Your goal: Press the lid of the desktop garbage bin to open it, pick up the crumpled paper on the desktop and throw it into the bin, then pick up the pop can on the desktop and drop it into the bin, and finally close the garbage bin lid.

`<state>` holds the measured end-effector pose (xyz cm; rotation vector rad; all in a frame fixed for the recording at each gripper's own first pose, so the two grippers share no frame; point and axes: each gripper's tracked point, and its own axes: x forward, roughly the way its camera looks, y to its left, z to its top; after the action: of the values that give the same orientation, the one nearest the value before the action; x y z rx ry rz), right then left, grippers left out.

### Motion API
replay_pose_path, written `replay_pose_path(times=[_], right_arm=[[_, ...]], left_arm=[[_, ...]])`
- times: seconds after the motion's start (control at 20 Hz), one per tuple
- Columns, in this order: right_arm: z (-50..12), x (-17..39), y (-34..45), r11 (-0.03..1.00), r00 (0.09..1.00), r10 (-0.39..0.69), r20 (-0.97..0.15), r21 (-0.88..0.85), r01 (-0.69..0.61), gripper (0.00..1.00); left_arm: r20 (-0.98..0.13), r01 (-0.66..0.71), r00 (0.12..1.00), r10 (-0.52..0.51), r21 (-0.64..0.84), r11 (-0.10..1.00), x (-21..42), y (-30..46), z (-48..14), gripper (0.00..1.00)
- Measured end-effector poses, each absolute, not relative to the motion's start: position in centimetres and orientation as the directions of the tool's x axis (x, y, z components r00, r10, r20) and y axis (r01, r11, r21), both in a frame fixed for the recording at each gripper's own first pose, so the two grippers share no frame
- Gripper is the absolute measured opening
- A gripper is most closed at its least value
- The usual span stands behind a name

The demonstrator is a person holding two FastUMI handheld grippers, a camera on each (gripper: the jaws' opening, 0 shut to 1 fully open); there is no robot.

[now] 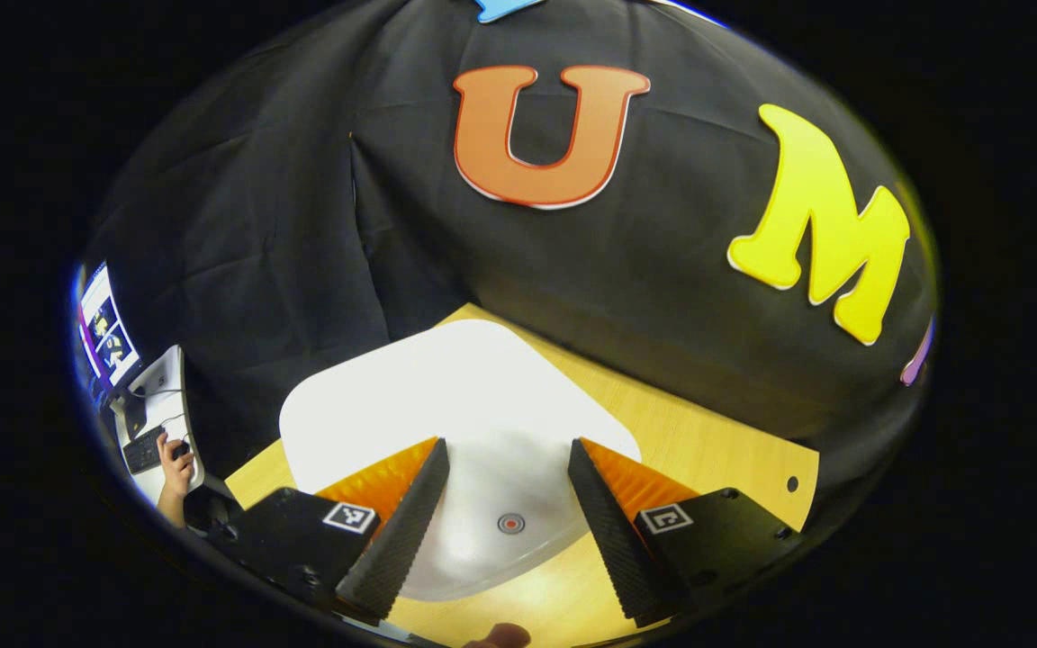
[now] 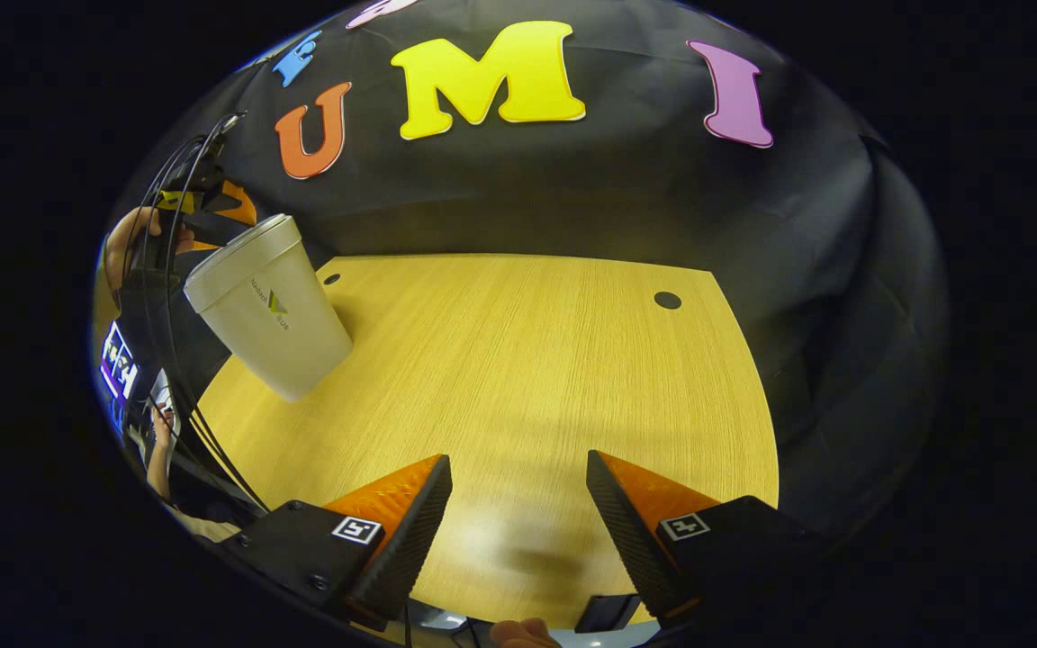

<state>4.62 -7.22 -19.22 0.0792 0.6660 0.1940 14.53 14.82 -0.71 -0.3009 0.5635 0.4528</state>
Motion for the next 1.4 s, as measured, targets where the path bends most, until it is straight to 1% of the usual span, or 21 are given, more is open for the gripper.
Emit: replay_pose_path(times=[0.05,0.1,0.25,0.4,0.45,0.5,0.6,0.75,0.8,0.9,1.0,1.1,1.15,1.2,1.25,1.3,1.4], right_arm=[[-19.3,4.7,-7.2,0.979,0.769,0.204,-0.606,0.133,-0.154,0.96],[-19.4,4.6,-7.3,0.979,0.768,0.204,-0.607,0.134,-0.154,0.96],[-19.8,4.6,-7.1,0.978,0.763,0.209,-0.611,0.147,-0.150,0.96],[-20.1,4.7,-6.8,0.975,0.763,0.222,-0.607,0.163,-0.153,0.94],[-20.3,4.8,-6.7,0.974,0.764,0.223,-0.606,0.162,-0.155,0.96],[-20.4,4.8,-6.7,0.974,0.764,0.223,-0.605,0.160,-0.157,0.96],[-20.2,4.7,-6.5,0.973,0.764,0.230,-0.603,0.166,-0.162,0.96],[-19.3,4.7,-6.6,0.973,0.778,0.230,-0.585,0.150,-0.174,0.96],[-18.9,4.9,-6.8,0.975,0.788,0.223,-0.574,0.143,-0.172,0.96],[-17.7,5.2,-7.1,0.977,0.811,0.212,-0.545,0.141,-0.160,0.96],[-15.2,6.1,-7.6,0.979,0.862,0.191,-0.469,0.160,-0.130,0.94],[-12.4,6.5,-7.9,0.974,0.900,0.184,-0.396,0.195,-0.114,0.96],[-11.2,6.8,-8.0,0.975,0.914,0.173,-0.368,0.197,-0.105,0.94],[-10.3,7.0,-8.3,0.976,0.926,0.160,-0.341,0.193,-0.097,0.96],[-8.9,7.2,-8.5,0.976,0.940,0.152,-0.307,0.195,-0.094,0.94],[-7.8,7.3,-8.3,0.976,0.947,0.147,-0.285,0.198,-0.092,0.96],[-6.1,7.4,-8.1,0.979,0.959,0.134,-0.251,0.185,-0.089,0.96]], left_arm=[[-0.592,-0.483,0.735,0.331,-0.114,0.868,14.6,14.7,-1.3,0.91],[-0.590,-0.483,0.730,0.345,-0.088,0.871,14.3,14.7,-1.3,0.90],[-0.582,-0.512,0.725,0.368,-0.099,0.853,14.3,14.5,-1.5,0.91],[-0.578,-0.513,0.712,0.399,-0.040,0.857,14.5,14.6,-1.9,0.91],[-0.567,-0.514,0.717,0.407,-0.034,0.857,14.6,14.6,-1.8,0.91],[-0.555,-0.519,0.721,0.414,-0.037,0.854,14.6,14.7,-1.6,0.93],[-0.544,-0.522,0.727,0.419,-0.041,0.852,14.8,14.7,-1.5,0.92],[-0.544,-0.512,0.741,0.394,-0.078,0.855,14.4,14.3,-1.1,0.91],[-0.536,-0.516,0.744,0.398,-0.084,0.852,14.0,14.3,-0.7,0.92],[-0.474,-0.504,0.786,0.397,-0.118,0.856,13.4,14.1,1.1,0.93],[-0.405,-0.482,0.823,0.397,-0.130,0.866,12.3,13.4,3.5,0.93],[-0.336,-0.475,0.846,0.415,-0.117,0.872,10.4,13.1,5.4,0.93],[-0.301,-0.447,0.867,0.396,-0.124,0.886,9.8,12.3,6.3,0.94],[-0.277,-0.420,0.885,0.374,-0.129,0.898,9.1,11.4,6.8,0.94],[-0.265,-0.402,0.895,0.359,-0.128,0.907,8.3,10.7,7.0,0.94],[-0.260,-0.375,0.906,0.334,-0.125,0.919,7.6,10.0,7.0,0.94],[-0.253,-0.334,0.921,0.297,-0.116,0.935,5.9,8.5,6.6,0.94]])
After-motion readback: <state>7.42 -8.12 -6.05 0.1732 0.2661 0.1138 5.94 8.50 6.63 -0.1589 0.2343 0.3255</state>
